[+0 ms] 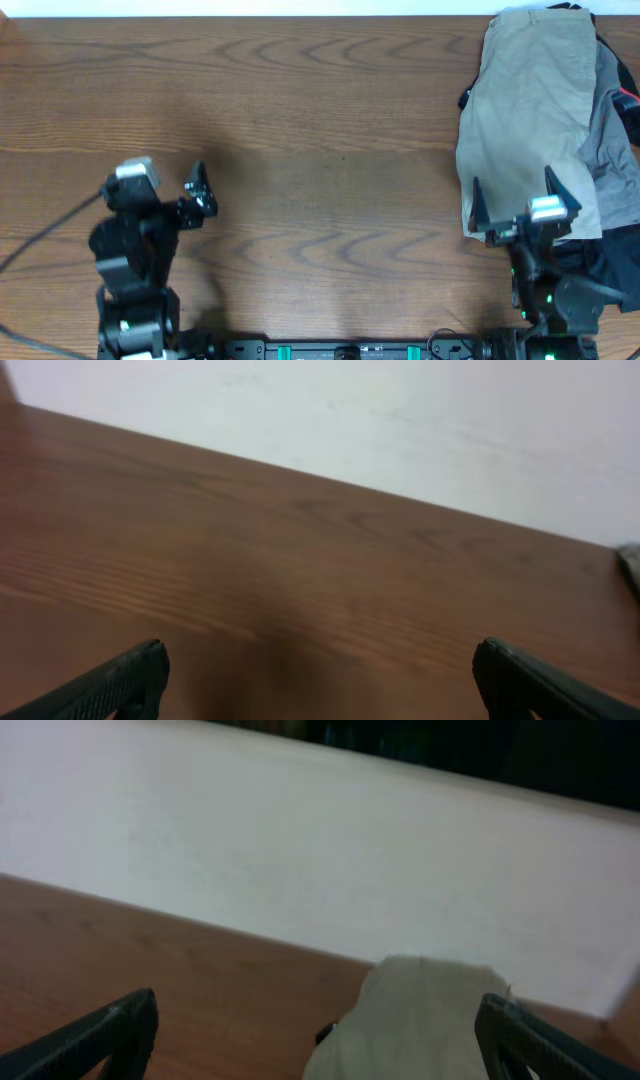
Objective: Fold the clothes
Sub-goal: 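Reach the right gripper to the khaki shorts on the pile and grasp, then pull the khaki shorts off the pile leftward with the right gripper, then grasp the shorts waistband corner with the left gripper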
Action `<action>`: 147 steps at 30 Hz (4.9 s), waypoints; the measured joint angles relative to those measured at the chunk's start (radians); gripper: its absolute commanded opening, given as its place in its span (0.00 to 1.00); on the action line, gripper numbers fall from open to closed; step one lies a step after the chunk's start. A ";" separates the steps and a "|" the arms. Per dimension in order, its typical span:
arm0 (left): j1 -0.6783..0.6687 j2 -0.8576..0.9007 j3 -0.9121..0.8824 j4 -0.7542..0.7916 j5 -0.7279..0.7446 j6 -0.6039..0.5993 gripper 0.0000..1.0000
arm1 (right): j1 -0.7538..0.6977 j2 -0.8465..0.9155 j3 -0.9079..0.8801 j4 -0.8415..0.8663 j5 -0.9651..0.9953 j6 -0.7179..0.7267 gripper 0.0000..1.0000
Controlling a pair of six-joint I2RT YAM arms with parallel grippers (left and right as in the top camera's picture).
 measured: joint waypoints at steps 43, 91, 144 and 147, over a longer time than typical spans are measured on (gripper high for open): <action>-0.130 0.966 0.748 -0.533 0.113 0.138 0.98 | -0.290 1.449 1.075 -0.515 0.025 0.177 0.91; -0.277 0.897 0.747 -0.414 0.116 0.142 0.77 | -0.272 1.594 1.238 -0.669 -0.152 0.373 0.02; -0.364 1.173 1.181 -0.376 0.171 0.131 0.98 | 0.143 1.403 1.278 -0.767 -0.020 0.351 0.98; -0.443 1.260 1.248 -0.376 0.130 0.164 0.98 | 0.094 1.403 1.278 -0.785 -0.004 0.369 0.98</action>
